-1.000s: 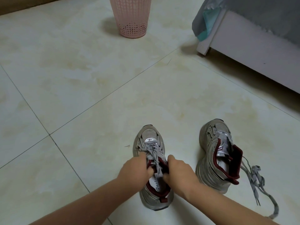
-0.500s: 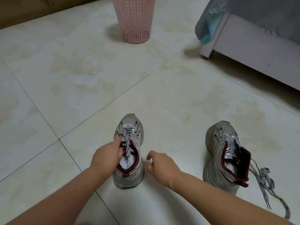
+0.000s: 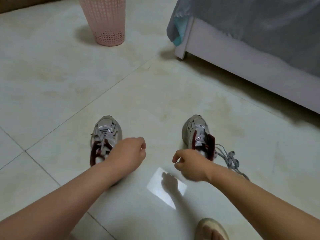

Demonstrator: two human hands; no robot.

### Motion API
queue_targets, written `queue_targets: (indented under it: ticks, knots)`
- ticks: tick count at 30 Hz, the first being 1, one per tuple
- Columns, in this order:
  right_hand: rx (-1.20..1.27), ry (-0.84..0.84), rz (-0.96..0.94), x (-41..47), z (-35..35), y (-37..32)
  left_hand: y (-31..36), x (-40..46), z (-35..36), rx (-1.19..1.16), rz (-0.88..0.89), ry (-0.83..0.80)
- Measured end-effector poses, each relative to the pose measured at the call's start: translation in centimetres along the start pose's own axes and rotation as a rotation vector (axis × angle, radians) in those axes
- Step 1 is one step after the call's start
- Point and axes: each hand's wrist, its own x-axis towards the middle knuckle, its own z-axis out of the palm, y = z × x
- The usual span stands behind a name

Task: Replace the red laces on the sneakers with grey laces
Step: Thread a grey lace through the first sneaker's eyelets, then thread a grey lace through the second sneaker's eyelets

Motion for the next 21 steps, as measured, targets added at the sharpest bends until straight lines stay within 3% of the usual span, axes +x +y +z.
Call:
queue_targets:
  ticks: [4,8,15,21]
  knots:
    - [0.156,0.148,0.149,-3.2,-2.4,5.8,4.9,0.9,2.7,0.004,0.153,-0.126]
    - [0.250,0.375,0.348,-4.5,-2.1,12.8,8.9,2.1,4.9,0.010,0.231,-0.143]
    - [0.033,0.377,0.584,-3.2,2.3,20.6,13.4,3.7,8.8,0.048,0.425,-0.087]
    - [-0.063,0.321,0.497,-0.9,3.9,21.1,13.9,5.0,10.5,0.358,0.508,-0.125]
